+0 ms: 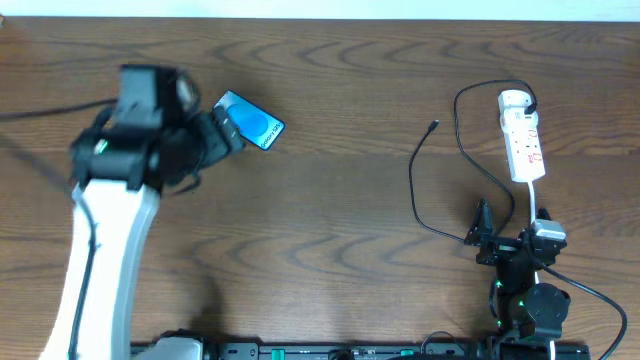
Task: Plug charger to phone and switch on socket
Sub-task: 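Raise the left arm and reach the open gripper toward the blue phone, then lower the left gripper over the phone and close on its edge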
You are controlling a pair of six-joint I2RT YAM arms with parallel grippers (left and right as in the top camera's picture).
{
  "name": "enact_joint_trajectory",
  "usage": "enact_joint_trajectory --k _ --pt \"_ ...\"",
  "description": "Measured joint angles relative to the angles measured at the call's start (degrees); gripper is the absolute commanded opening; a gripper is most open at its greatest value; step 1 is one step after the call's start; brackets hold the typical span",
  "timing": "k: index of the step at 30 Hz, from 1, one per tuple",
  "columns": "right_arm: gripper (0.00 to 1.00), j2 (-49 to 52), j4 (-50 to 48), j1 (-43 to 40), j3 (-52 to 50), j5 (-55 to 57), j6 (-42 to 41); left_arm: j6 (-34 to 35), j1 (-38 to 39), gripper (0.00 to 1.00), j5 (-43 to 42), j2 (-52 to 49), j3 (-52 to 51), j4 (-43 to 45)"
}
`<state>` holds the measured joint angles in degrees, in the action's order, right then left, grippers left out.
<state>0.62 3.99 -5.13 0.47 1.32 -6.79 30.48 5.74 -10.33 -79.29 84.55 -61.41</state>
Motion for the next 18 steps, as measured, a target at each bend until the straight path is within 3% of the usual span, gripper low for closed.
enact_joint_trajectory --k 8,12,18 --pt "0.99 0.0 0.0 0.0 0.0 0.0 0.0 12.9 8.2 0.93 15.3 -19.6 18.3 -1.1" --pt "0.99 0.0 0.0 0.0 0.0 0.0 0.0 19.9 8.6 0.93 19.3 -25.7 20.4 6.3" --pt "0.99 0.0 0.0 0.0 0.0 0.0 0.0 24.9 8.6 0.93 21.4 -32.0 20.4 11.9"
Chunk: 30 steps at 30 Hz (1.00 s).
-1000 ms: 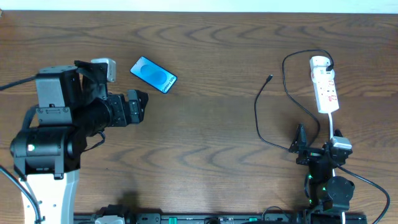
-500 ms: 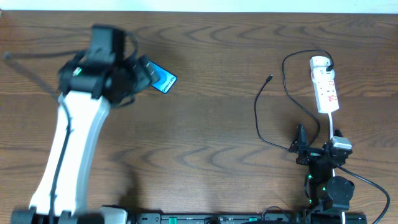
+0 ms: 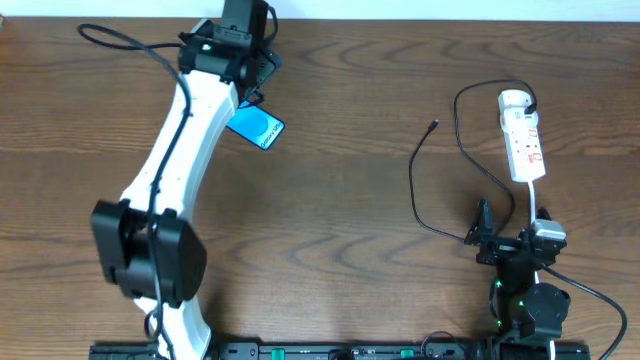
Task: Plug charger to phone and switch on socket
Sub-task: 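Lower the left gripper over the phone and close on its edge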
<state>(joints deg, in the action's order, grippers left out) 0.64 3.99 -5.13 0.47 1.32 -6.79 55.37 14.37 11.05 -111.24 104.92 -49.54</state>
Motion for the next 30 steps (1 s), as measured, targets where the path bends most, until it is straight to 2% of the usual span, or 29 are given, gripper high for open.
enact_joint_trajectory --k 5,6,23,30 --pt "0.99 0.0 0.0 0.0 0.0 0.0 0.0 1.2 0.0 0.93 1.9 -4.8 0.0 0.8" --pt "0.99 0.0 0.0 0.0 0.0 0.0 0.0 1.5 0.0 0.98 2.3 -5.7 0.0 0.9" --pt "0.99 0.0 0.0 0.0 0.0 0.0 0.0 1.8 0.0 0.98 3.9 -16.7 0.0 3.7" --pt "0.99 0.0 0.0 0.0 0.0 0.0 0.0 1.8 0.0 0.98 3.9 -17.8 0.0 4.8"
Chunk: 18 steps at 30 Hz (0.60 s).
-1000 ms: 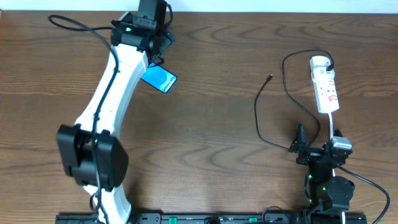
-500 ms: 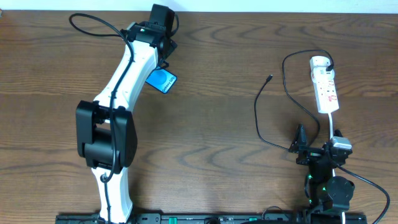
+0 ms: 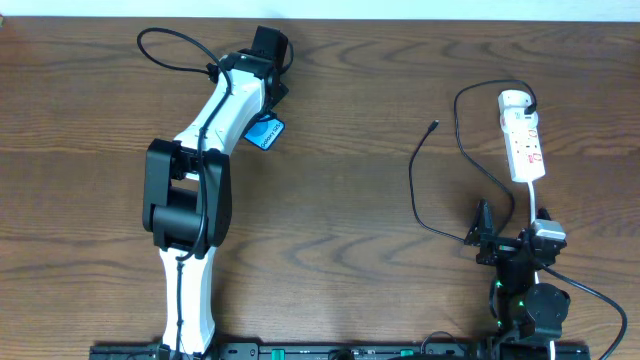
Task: Plug charger to phone and switch on socket
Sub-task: 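Lower the left gripper over the phone and close on its edge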
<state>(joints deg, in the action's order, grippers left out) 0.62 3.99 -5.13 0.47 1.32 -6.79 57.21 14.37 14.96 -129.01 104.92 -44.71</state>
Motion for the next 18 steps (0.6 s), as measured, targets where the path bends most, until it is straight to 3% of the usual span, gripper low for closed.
enact_joint_trajectory --k 18 --pt "0.99 0.0 0.0 0.0 0.0 0.0 0.0 0.0 -0.2 0.98 0.9 -4.3 0.0 1.7"
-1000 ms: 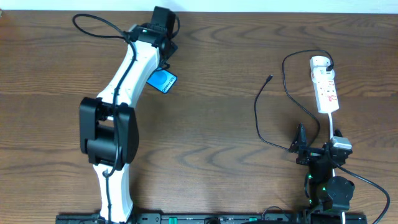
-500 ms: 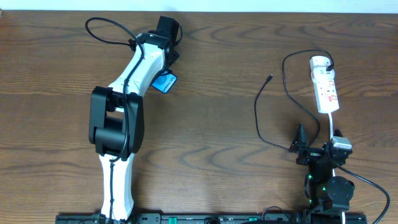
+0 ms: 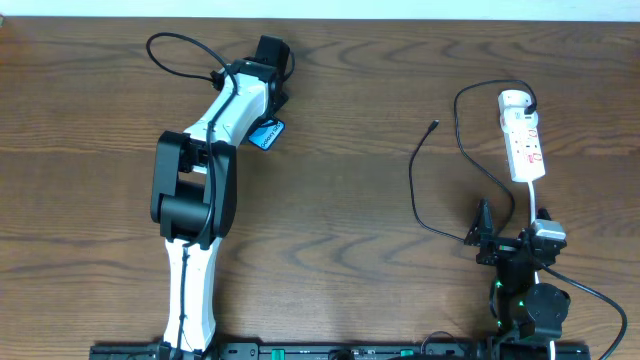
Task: Plug charger to phone and switch on socket
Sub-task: 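Lower the left gripper over the phone and close on its edge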
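Observation:
The blue phone (image 3: pixel 266 134) lies flat at the table's back left, with only its right end showing from under my left arm. My left gripper (image 3: pixel 272 95) reaches over the phone's far side; I cannot tell how its jaws stand. The white power strip (image 3: pixel 522 136) lies at the back right. From it the black charger cable (image 3: pixel 414 196) loops down and back up to its free plug tip (image 3: pixel 433 126), which rests on bare wood. My right gripper (image 3: pixel 480 222) sits folded near the front right, beside the cable, and its state is unclear.
The wooden table (image 3: pixel 340 220) spans the whole view. The right arm's base (image 3: pixel 530 305) and a black rail (image 3: pixel 330 351) line the front edge. The left arm's elbow (image 3: pixel 192 195) stands over the left middle.
The left arm has shifted only slightly, still folded over the phone. The phone, cable, power strip and right arm are where they were.
At first the left gripper was at the phone's left end, with the phone in full view. Then the arm reached across the phone's far side, and later folded over it, hiding most of it. The phone's right end has stayed put. The right arm never moved.

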You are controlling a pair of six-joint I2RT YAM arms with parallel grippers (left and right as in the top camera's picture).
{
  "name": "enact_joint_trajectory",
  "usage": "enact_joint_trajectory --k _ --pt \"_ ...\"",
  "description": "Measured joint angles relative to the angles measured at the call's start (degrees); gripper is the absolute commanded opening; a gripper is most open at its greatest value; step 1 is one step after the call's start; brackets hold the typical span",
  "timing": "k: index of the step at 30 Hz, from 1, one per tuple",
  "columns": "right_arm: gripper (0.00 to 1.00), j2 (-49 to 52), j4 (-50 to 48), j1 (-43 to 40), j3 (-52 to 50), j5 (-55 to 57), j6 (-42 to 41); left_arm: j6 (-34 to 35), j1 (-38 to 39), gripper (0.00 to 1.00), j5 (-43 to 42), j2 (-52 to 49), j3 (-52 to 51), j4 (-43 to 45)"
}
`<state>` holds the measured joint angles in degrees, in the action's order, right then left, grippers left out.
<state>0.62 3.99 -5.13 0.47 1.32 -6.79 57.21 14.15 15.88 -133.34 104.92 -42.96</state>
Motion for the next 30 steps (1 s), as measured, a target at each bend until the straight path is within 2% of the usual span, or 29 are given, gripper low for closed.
enact_joint_trajectory --k 14,16,22,30 --pt "0.99 0.0 0.0 0.0 0.0 0.0 0.0 1.4 -0.1 0.98 0.8 -1.0 -0.4 -0.5" --pt "0.99 0.0 0.0 0.0 0.0 0.0 0.0 1.5 -0.1 0.87 0.8 -1.0 -0.4 -0.7" --pt "0.99 0.0 0.0 0.0 0.0 0.0 0.0 1.7 -0.1 0.73 0.8 -1.0 -0.2 -2.4" --pt "0.99 0.0 0.0 0.0 0.0 0.0 0.0 -0.3 -0.3 0.72 -1.0 -0.9 0.4 -5.4"
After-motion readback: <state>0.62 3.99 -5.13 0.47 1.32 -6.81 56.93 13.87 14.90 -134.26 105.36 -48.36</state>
